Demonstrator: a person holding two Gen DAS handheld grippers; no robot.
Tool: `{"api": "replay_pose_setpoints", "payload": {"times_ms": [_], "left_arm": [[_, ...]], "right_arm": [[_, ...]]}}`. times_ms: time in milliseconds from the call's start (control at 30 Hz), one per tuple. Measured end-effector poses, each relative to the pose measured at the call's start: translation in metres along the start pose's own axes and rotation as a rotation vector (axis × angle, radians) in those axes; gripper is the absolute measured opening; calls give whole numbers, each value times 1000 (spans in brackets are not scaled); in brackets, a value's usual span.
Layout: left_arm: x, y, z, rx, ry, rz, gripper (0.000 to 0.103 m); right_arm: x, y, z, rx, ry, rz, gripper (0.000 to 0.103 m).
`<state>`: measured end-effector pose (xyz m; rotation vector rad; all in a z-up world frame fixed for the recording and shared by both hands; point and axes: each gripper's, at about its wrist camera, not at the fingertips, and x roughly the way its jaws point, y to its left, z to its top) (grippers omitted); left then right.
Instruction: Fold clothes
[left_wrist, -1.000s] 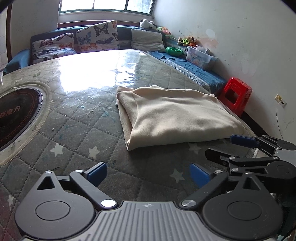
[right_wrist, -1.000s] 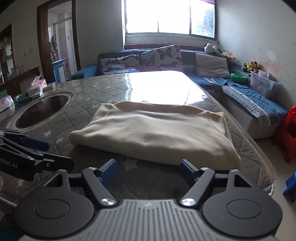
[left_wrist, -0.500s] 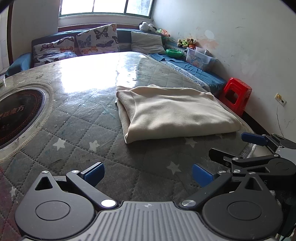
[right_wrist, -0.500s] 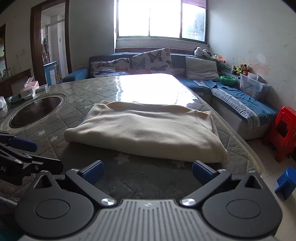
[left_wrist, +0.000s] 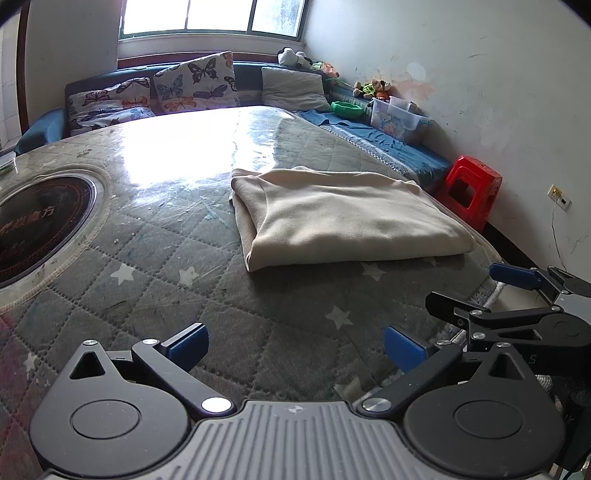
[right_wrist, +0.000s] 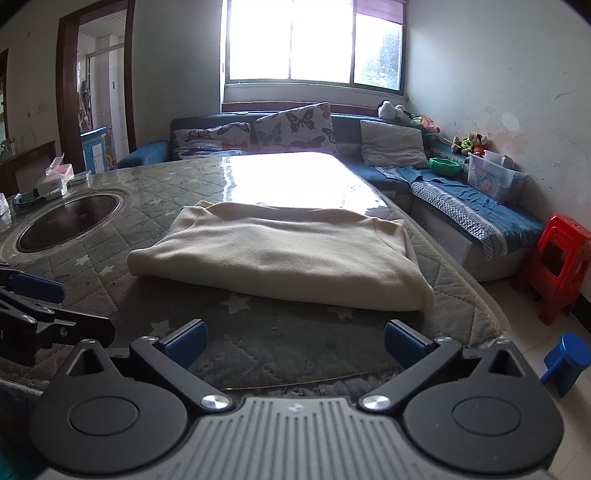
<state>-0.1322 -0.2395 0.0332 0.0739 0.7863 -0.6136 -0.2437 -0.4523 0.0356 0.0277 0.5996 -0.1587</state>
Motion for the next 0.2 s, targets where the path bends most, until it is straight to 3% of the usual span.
{"api": "replay_pose_setpoints", "payload": {"times_ms": [200], "left_arm": [[-7, -2, -4, 3, -15, 1, 103]], "right_arm": [[-6, 3, -4, -8, -16, -5, 103]]}}
